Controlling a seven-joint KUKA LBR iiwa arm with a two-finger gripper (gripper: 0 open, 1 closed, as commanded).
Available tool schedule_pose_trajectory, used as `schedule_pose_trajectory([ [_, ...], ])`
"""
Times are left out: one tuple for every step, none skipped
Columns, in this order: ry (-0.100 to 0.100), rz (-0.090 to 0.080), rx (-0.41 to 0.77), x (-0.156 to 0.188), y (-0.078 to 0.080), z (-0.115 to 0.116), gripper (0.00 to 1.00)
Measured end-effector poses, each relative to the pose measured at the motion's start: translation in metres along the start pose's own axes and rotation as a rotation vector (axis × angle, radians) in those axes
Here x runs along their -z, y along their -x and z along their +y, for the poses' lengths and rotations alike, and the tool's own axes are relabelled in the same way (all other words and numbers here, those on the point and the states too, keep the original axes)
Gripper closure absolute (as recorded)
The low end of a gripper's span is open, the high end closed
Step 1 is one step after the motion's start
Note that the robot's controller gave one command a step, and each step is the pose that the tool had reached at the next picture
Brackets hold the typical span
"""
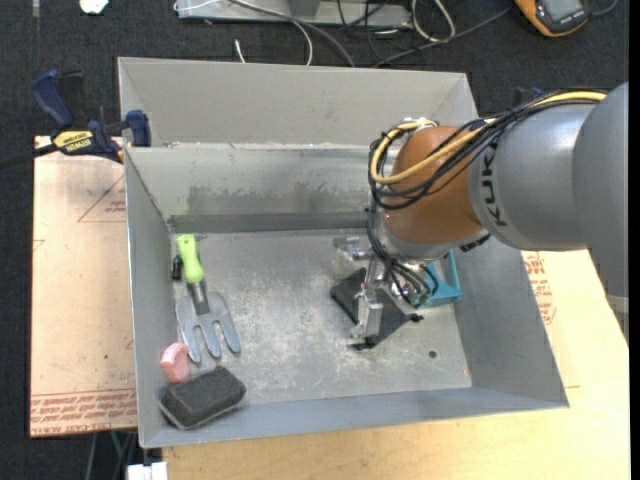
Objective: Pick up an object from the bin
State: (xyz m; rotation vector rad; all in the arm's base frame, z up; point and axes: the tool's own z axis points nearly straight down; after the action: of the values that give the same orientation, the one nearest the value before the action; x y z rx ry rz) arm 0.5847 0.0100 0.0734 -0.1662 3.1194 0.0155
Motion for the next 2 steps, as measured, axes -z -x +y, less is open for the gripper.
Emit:
schedule_pose_trajectory([
  [0.0,0.002,-0.118,-0.003,0.001,-0.034,0.0],
  [0.003,-0.004,-0.13,0.0,0.011,-0.065,1.0],
])
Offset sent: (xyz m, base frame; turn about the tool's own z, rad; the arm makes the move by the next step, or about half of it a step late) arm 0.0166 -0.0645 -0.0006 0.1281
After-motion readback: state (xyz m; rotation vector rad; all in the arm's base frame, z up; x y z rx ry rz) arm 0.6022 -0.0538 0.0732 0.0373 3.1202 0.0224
